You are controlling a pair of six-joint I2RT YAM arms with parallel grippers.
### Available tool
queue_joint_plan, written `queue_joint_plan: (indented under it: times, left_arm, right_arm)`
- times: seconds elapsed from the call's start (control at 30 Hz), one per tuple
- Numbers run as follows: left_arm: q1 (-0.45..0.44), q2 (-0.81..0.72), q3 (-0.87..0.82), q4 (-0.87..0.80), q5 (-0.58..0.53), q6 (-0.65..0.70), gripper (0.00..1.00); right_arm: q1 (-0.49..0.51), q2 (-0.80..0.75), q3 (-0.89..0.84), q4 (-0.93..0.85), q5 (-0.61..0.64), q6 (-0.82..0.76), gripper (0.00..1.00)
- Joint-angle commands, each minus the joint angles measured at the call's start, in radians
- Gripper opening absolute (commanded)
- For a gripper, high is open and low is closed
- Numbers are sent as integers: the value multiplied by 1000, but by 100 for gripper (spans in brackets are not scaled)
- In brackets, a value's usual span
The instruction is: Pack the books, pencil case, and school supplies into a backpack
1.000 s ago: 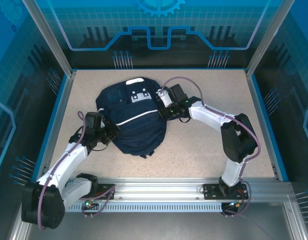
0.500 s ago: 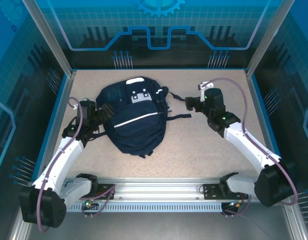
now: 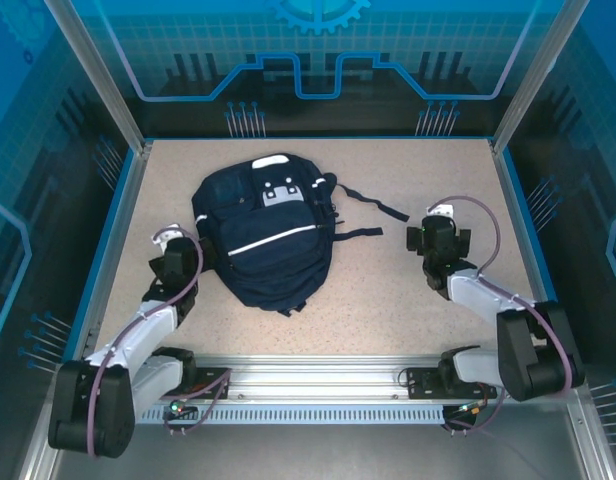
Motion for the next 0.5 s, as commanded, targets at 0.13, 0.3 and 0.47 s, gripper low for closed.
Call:
queue_joint_plan:
  times: [0.13, 0.3, 0.47]
  left_arm:
    - [8, 143, -87, 522, 227, 228, 99]
    - [7, 272, -65, 678, 271, 263, 99]
    - [10, 405, -19, 756, 244, 269, 99]
  right_arm:
    - [-30, 36, -102, 393, -149, -100, 100]
    - [-55, 110, -110, 492, -237, -120, 100]
    - [-69, 152, -98, 503, -277, -113, 100]
